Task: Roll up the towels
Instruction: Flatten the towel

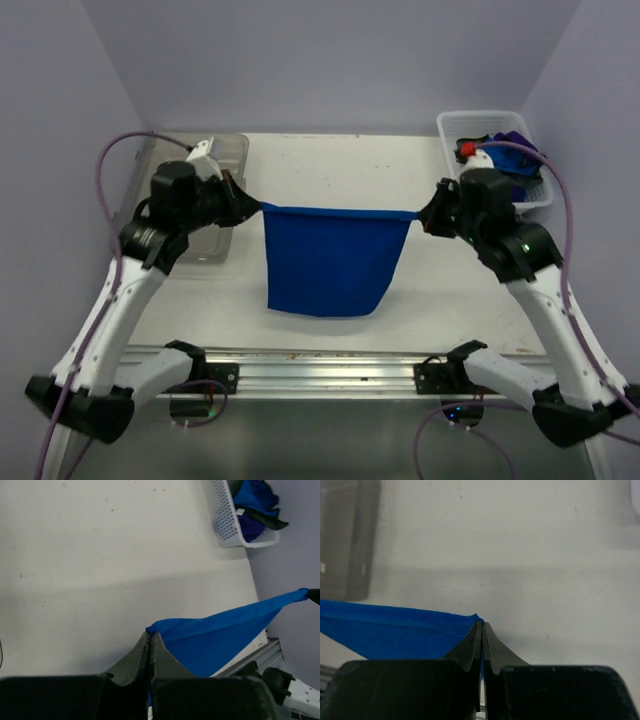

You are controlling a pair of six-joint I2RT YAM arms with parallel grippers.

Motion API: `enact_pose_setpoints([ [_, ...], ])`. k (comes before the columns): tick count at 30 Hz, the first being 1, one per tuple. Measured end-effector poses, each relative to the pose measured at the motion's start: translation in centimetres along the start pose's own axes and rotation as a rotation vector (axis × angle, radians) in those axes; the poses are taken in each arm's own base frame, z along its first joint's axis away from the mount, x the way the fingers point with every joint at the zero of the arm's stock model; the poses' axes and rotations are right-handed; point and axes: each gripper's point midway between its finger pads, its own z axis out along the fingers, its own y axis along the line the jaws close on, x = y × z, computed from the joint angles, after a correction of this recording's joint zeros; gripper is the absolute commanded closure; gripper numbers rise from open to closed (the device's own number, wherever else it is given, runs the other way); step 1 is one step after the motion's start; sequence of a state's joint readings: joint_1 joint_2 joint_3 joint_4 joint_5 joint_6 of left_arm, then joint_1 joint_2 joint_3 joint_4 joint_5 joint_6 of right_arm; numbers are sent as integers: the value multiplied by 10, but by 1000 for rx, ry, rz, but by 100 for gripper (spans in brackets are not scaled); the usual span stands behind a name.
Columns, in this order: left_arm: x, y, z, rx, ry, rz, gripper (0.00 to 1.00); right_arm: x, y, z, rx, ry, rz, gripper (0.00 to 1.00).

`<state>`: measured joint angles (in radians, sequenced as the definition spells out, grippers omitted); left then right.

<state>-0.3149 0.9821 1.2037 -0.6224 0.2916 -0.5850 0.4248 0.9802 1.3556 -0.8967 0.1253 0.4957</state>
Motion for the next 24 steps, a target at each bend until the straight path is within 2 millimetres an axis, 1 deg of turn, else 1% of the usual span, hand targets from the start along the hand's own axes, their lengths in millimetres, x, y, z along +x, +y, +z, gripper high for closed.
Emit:
enact_pose_setpoints([
  [2,9,29,44,-90,78,-27,100,12,-8,39,82,81,-24,100],
  [3,15,43,65,-126,114,-39,100,18,-13,63,126,128,-41,100],
  [5,36,82,113,-234,225,-62,100,30,-20,114,201,209,-77,100],
  [6,47,101,136,-282,273,-71,100,39,-26,140,241,264,-94,100],
  [7,58,119,154,-325,317,-81,100,44,-30,166,269,299,-108,100],
  [8,68,135,170,-362,355,-88,100,49,-34,191,292,334,-117,100],
  [9,77,148,181,-393,386,-90,100,52,-37,211,307,352,-121,100],
  [10,84,160,191,-418,410,-91,100,56,-42,233,322,370,-121,100],
  [12,90,176,202,-457,435,-87,100,64,-53,266,349,404,-123,100],
  [14,82,182,209,-476,426,-77,100,67,-61,288,365,422,-125,100],
  [16,64,183,217,-473,388,-58,100,64,-64,301,370,418,-121,100],
  [18,42,182,225,-464,340,-42,100,56,-63,311,366,399,-113,100],
  [19,33,182,229,-460,321,-34,100,51,-62,315,361,388,-108,100],
  [21,24,183,235,-454,298,-31,100,43,-60,318,351,367,-101,100],
  [24,25,185,234,-452,306,-36,100,40,-58,315,336,360,-94,100],
])
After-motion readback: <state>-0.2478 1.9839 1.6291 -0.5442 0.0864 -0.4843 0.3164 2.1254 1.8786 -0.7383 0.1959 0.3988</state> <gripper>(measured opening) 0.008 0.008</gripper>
